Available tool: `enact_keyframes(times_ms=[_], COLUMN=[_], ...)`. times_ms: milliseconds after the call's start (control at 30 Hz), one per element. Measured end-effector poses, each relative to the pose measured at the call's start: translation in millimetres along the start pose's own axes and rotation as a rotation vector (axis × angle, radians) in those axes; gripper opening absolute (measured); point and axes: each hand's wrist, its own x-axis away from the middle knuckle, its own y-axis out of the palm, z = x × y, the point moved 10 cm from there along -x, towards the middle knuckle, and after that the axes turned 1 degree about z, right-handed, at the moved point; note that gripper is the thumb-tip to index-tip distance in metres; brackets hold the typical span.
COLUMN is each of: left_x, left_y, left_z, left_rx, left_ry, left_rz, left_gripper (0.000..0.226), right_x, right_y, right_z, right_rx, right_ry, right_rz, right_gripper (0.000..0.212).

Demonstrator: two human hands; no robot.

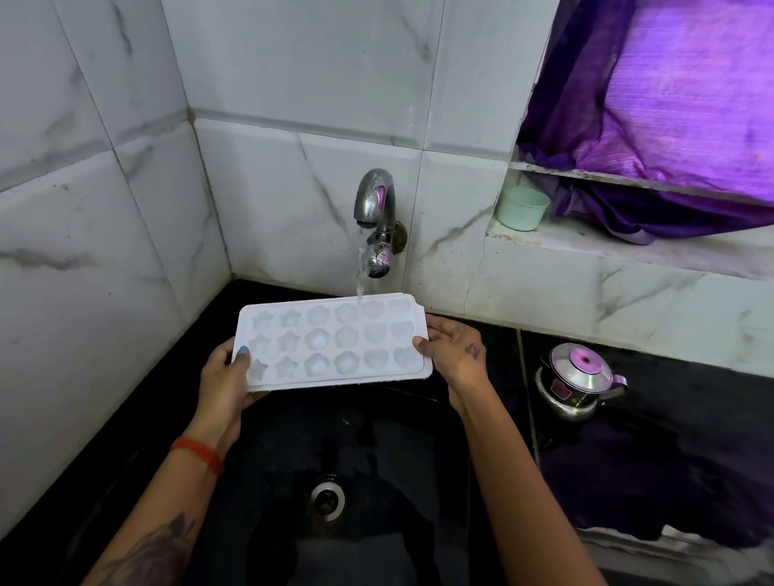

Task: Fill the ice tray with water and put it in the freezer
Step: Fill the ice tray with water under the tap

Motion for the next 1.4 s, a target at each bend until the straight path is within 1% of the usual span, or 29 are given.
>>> enact_keyframes(times_ms=[333, 733, 1000, 1267, 1400], left_x=[4, 9, 15, 22, 22], left_y=[37, 76, 98, 113, 108], left_z=[-7, -8, -12, -22, -26], left_rx=[-0.028, -0.070, -0.089, -0.105, -0.091], left_ry=[-0.033, -0.032, -0.041, -0.067, -0.087], left_rz=[-0.104, -0.184, -0.245, -0.295, -0.297], left_gripper=[0.026, 0.027, 0.027, 0.023, 0.019], right_x=[-3, -3, -3, -3, -4], right_y=[-40, -73, -97, -115, -114], right_z=[9, 11, 14, 22, 32], right_rx=[-0.044, -0.085, -0.083, -0.074, -0.081], right_ry=[0.032, 0.023, 0.050, 0.083, 0.108], right_rz=[0.099, 0.191, 0.286, 0.338, 0.329], right_gripper=[0.040, 0.036, 0.038, 0.037, 0.037])
